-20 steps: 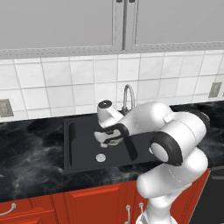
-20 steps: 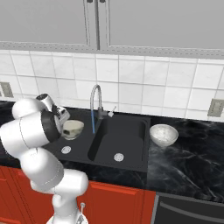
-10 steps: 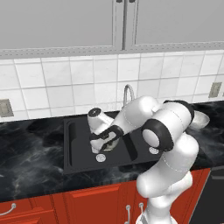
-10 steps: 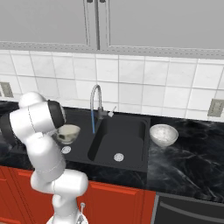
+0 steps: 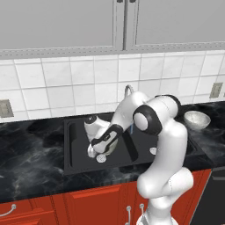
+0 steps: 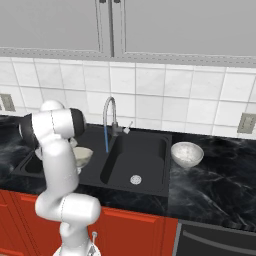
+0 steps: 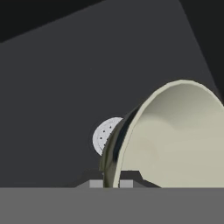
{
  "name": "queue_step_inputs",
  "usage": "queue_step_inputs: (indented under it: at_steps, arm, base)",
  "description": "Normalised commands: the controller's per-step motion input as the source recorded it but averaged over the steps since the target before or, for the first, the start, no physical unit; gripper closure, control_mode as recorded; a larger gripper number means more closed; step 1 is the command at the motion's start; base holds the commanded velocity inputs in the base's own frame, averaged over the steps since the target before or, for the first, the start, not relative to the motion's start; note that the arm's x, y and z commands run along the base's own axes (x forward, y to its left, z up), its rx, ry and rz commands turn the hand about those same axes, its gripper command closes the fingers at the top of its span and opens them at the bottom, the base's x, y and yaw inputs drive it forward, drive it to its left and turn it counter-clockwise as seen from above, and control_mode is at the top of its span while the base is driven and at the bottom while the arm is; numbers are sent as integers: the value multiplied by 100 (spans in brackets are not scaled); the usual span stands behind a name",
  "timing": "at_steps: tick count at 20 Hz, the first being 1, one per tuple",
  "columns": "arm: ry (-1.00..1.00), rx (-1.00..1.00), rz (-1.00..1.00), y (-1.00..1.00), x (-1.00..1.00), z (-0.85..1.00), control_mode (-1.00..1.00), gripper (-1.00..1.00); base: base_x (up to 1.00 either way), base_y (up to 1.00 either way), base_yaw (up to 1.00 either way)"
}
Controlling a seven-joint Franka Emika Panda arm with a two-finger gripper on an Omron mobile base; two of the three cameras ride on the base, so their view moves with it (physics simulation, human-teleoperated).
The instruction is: Rinse each bowl for a few seconds and place them down in the sink or on the counter.
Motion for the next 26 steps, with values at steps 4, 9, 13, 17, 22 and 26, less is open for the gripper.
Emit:
queue_step_inputs:
  at_steps: [4,9,13,17,22,26]
  arm:
    - [1,0,-6,12,34,-40,-100,100]
    - [1,0,-5,17,36,-35,-100,100]
    - [1,1,-5,12,37,-36,-100,100]
    - [3,1,-5,3,36,-36,-100,100]
    - [2,0,-4,2,22,-21,-100,-100]
    - [0,1,-1,-6,6,8,-100,-100]
  base:
    - [0,0,0]
    - [0,0,0]
    - [0,0,0]
    - [0,0,0]
    - [0,0,0]
    - [0,0,0]
